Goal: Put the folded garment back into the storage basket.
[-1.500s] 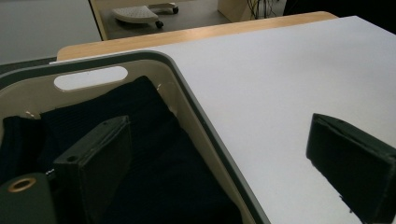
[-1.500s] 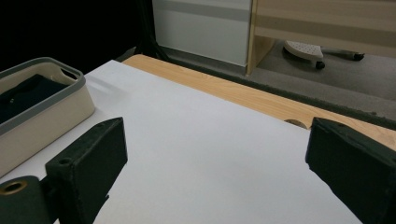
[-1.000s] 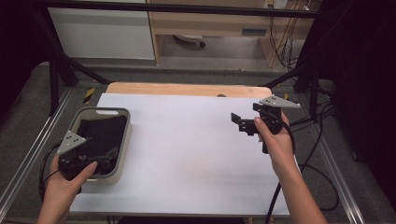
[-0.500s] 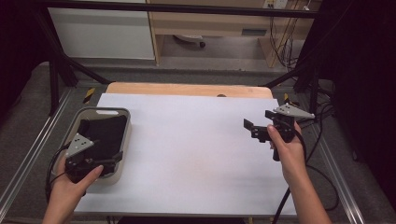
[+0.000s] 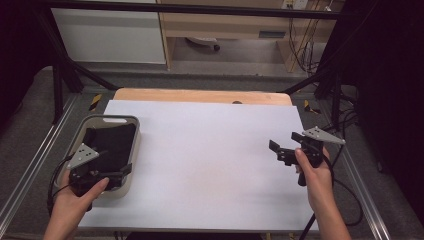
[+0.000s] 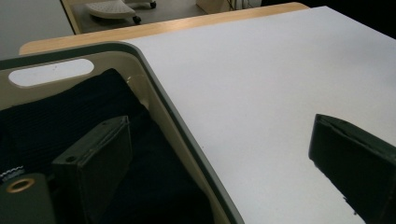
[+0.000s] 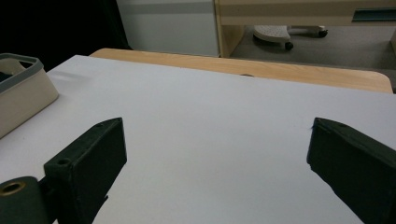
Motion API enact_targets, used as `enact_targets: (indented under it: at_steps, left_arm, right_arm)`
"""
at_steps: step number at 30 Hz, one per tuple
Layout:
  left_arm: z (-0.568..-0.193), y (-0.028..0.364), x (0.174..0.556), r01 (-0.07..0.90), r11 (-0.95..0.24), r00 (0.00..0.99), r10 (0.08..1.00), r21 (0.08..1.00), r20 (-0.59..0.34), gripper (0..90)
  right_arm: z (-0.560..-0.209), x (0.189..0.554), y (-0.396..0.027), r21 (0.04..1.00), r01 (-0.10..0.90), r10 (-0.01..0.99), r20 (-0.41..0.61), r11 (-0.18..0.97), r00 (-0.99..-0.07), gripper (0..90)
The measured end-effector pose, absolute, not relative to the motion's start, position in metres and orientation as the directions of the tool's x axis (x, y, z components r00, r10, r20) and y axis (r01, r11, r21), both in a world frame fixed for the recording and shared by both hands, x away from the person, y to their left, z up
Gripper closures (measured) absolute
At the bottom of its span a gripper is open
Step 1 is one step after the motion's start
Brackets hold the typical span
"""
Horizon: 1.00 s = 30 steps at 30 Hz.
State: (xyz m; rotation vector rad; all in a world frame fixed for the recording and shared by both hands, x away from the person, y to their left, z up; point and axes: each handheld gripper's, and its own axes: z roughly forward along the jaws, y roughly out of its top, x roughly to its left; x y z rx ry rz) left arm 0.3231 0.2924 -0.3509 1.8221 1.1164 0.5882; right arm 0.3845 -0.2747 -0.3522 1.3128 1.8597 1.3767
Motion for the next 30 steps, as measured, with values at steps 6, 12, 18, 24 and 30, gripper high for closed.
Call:
enact_targets:
  at_steps: [6, 12, 18, 24, 30]
  left_arm:
    - [-0.351, 0.292, 0.323, 0.451, -0.203, 0.482, 0.875, 0.869, -0.045, 6.0]
    - [-0.351, 0.291, 0.323, 0.453, -0.207, 0.482, 0.875, 0.867, -0.043, 5.9]
    - [-0.35, 0.291, 0.322, 0.444, -0.204, 0.483, 0.875, 0.873, -0.041, 5.9]
    - [-0.348, 0.291, 0.321, 0.43, -0.199, 0.483, 0.875, 0.881, -0.038, 5.8]
    - [-0.349, 0.289, 0.317, 0.44, -0.216, 0.486, 0.874, 0.872, -0.029, 5.7]
  right_arm:
    - [-0.363, 0.372, -0.283, 0.912, 0.41, 0.899, 0.153, 0.032, -0.41, 5.3]
    - [-0.373, 0.36, -0.287, 0.914, 0.405, 0.906, 0.14, 0.038, -0.4, 5.2]
    - [-0.382, 0.351, -0.287, 0.915, 0.4, 0.906, 0.125, 0.052, -0.403, 5.1]
    - [-0.388, 0.344, -0.285, 0.922, 0.384, 0.905, 0.128, 0.042, -0.406, 5.2]
    - [-0.396, 0.338, -0.284, 0.924, 0.381, 0.905, 0.137, 0.029, -0.402, 5.1]
